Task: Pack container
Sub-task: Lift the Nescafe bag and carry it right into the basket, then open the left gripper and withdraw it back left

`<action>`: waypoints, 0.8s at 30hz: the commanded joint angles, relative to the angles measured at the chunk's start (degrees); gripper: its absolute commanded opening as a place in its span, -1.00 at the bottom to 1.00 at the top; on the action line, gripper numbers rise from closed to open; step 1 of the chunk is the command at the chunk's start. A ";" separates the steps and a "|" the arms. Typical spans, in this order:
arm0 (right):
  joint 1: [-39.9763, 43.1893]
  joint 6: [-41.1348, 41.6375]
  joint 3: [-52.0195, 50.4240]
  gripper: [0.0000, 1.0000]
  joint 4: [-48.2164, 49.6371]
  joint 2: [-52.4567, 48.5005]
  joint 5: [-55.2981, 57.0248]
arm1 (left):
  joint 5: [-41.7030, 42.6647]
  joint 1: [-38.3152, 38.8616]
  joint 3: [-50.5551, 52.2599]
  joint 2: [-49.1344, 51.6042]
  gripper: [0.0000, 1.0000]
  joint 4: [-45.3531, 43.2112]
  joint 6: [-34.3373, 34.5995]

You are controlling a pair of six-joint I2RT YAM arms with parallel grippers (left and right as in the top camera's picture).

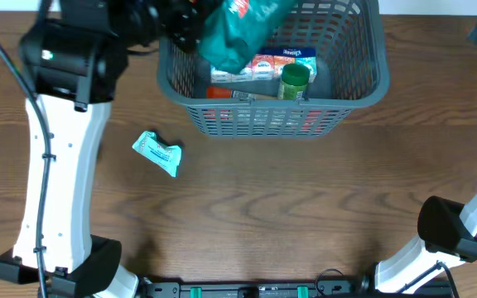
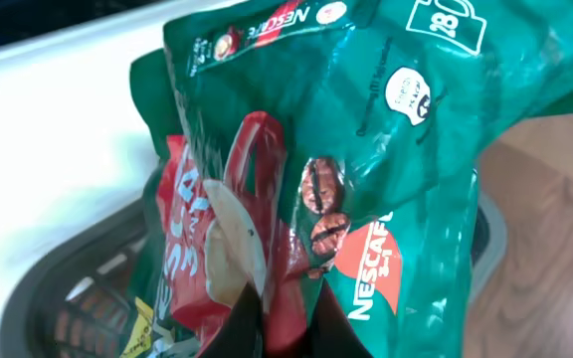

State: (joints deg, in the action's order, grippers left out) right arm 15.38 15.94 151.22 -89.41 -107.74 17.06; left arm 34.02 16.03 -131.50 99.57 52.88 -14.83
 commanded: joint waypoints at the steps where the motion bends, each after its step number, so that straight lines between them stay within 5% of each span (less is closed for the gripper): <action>1: 0.31 0.76 -0.04 0.99 -0.22 -0.15 0.07 | -2.60 0.70 -1.46 0.87 -0.88 -0.22 -1.66; 24: 0.31 0.76 -0.04 0.98 -0.22 -0.15 0.07 | -2.62 4.57 -1.22 18.53 -0.89 7.04 -2.05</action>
State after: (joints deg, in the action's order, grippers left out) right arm 15.38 15.97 151.22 -89.38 -107.74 17.04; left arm 29.54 20.64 -131.48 119.87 61.41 -16.36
